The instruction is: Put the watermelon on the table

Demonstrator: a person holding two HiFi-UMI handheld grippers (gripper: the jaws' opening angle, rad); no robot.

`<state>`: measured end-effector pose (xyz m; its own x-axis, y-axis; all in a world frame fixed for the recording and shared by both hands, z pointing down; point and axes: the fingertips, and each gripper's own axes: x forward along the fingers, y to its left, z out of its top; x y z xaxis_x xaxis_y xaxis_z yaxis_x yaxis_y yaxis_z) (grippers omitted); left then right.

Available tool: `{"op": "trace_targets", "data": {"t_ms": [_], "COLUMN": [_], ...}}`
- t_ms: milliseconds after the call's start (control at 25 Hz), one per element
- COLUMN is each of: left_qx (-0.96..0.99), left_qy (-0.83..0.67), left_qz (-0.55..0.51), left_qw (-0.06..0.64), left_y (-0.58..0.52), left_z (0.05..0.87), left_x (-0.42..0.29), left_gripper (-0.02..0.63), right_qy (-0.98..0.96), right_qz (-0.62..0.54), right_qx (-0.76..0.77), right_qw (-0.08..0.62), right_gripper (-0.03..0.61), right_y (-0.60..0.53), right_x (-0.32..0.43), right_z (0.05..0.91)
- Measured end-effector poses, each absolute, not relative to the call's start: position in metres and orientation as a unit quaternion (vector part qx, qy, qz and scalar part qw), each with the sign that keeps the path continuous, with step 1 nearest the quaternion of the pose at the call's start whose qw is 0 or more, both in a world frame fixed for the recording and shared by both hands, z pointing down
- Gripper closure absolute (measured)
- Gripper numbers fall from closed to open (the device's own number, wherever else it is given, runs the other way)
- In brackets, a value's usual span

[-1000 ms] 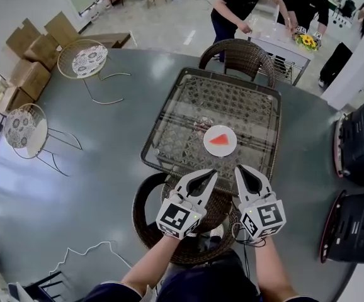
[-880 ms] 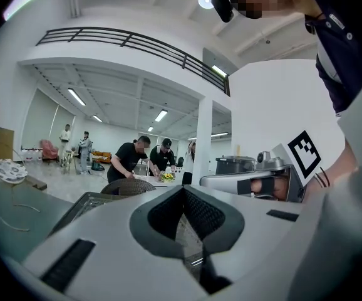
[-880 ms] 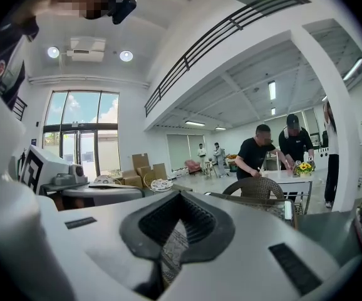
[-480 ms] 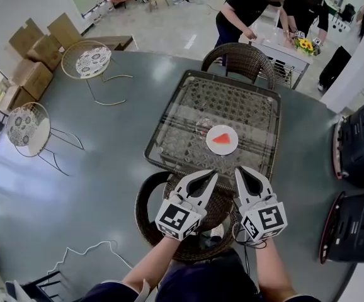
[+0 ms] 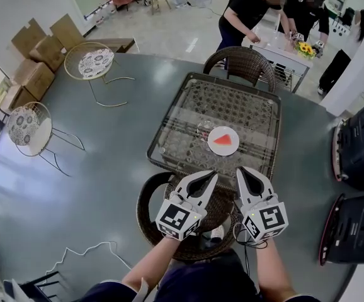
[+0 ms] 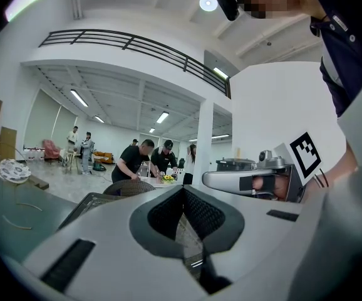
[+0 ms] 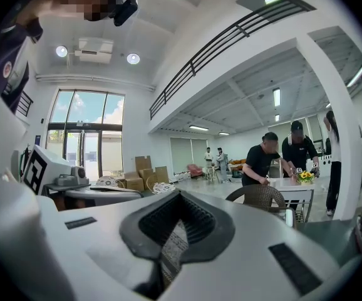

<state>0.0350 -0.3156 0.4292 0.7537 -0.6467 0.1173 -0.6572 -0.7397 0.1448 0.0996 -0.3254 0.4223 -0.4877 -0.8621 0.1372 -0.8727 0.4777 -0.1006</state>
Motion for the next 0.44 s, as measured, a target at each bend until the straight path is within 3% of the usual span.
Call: {"op": "trace_targets", "data": {"t_ms": [440], "left_qx": [0.931], "left_qy": [-0.354], "left_qz": [0.025], "left_qw": [0.089], "left_y": [-0.3147], "left_z": [0.4265], "left_x": [0.0304], "left_gripper": [0.609], "right_qy": [-0.86], "right_qz": [0.072], "right_qx": [0.504], "right_qw": [0.029], "right_gripper": [0.577], "right_y": [-0.3243], "right_x": [0.0971], "right_z": [0.418]}}
